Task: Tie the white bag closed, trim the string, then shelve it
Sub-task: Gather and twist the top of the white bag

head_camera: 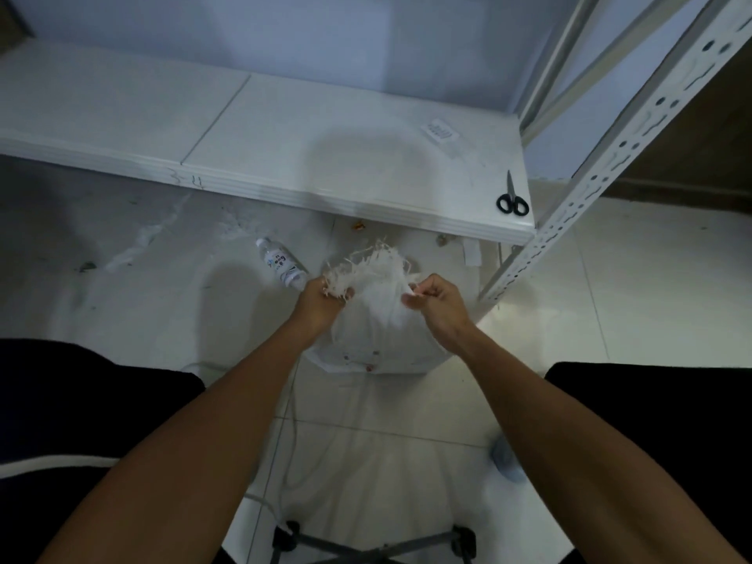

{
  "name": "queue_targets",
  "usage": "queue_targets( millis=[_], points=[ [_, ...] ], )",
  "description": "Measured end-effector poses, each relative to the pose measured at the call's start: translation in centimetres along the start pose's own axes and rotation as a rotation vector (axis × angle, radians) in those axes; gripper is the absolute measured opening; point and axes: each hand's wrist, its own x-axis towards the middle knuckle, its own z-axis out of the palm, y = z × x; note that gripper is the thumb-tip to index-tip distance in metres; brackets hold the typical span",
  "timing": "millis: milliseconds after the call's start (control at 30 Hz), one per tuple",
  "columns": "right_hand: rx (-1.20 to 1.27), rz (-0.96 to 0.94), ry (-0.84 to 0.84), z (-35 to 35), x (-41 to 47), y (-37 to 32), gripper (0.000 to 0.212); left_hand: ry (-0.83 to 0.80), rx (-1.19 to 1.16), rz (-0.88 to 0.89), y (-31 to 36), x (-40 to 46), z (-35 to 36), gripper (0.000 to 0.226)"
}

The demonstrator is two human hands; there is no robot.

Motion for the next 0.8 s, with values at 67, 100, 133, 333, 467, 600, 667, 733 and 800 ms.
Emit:
queue_targets(
  millis=[67,100,133,333,467,600,667,733,800],
  points=[
    [-0.029,0.008,0.029,0.6,0.2,0.1,0.023,0.035,-0.069,-0.059,-0.3,0.3,0.4,0.031],
    [-0.032,0.007,0.02,0.6,0.5,0.1,0.027,0.055,-0.12,-0.107,-0.5,0.7,0.5,0.037],
    [-0.027,-0.002,-0.001,0.6,0.9,0.1,0.033,0.051,-0.166,-0.151,-0.4,0.9,0.4,0.044],
    [-0.353,-0.083,-0.136,0.1,3.8,-0.8,0.046,-0.015,-0.182,-0.135,-1.1,2.3,-0.9,0.047],
    [-0.448,-0.062,-0.173,-0.6,3.7,-2.8,0.025,0.056,-0.101,-0.071,-0.2,2.2,-1.0,0.035],
    [-0.433,-0.061,-0.068,-1.7,3.3,-3.0,0.051,0.131,0.01,0.0,1.3,1.4,-0.1,0.031],
    [-0.232,-0.018,-0.015,-1.6,3.1,-3.0,0.049,0.177,0.057,0.021,1.6,1.4,0.2,0.029],
    [-0.042,0.024,0.027,-1.5,3.2,-3.2,0.032,0.26,0.035,0.041,1.7,1.4,0.3,0.031],
    [0.097,0.046,0.086,-1.7,3.4,-3.0,0.013,0.327,0.007,0.065,1.4,1.4,0.3,0.032]
  ],
)
